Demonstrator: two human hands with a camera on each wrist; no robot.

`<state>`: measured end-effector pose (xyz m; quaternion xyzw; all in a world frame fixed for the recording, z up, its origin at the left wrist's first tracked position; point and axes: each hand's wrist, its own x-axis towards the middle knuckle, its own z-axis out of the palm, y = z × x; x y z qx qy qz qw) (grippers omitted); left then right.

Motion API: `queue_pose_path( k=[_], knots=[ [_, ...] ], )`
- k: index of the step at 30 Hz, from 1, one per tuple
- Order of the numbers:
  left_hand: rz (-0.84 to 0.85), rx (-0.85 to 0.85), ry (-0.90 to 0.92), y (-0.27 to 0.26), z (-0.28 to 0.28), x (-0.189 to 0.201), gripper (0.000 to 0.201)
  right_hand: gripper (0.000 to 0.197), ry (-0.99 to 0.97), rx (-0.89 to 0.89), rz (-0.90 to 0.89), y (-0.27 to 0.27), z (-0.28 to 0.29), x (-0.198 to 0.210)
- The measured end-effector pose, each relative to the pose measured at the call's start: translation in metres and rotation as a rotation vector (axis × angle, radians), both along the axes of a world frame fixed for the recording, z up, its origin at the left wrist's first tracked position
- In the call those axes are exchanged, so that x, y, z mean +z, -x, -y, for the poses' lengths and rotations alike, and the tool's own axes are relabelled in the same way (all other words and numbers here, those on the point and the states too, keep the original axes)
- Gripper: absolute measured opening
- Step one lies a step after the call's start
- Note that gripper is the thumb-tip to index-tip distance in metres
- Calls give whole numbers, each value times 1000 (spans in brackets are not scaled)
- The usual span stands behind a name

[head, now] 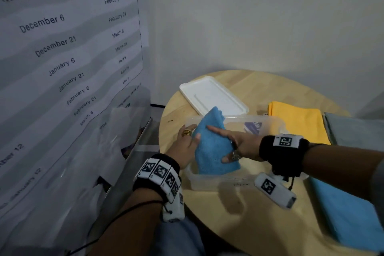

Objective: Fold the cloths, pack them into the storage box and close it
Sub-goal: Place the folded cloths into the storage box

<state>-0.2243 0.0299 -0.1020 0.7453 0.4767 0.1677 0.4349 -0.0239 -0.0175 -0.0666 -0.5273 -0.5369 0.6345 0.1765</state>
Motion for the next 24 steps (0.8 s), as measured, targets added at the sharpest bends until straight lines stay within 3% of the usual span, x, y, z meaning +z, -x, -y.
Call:
queue_pose_path(
  k=[4, 6, 8, 10, 13, 16, 21, 24],
  knots=[
    [-90, -33, 27, -3, 1, 4, 60, 90, 214, 53, 108, 9, -6, -23],
    [-125, -36, 37, -4, 0, 6, 67, 65, 345, -62, 67, 15, -7, -30],
    [-138, -28, 39, -5, 0, 6, 68, 25, 458, -203, -64, 20, -7, -36],
    [-142, -25, 30, -5, 0, 6, 67, 11, 408, -315, -43, 21, -11, -43],
    [-159, -21, 18, -6, -1, 4, 66, 30, 287, -311, 90, 17, -13, -43],
    [-168, -24, 30, -6, -1, 3, 66, 53, 342, -246, -47, 11, -13, -26],
    [-63, -10, -17, -4, 2, 3, 57, 72, 19, -51, -125, 4, -18, 9],
    [-45, 32, -8, -4, 4, 6, 63, 80, 45, -50, -198, 2, -17, 7]
  ],
)
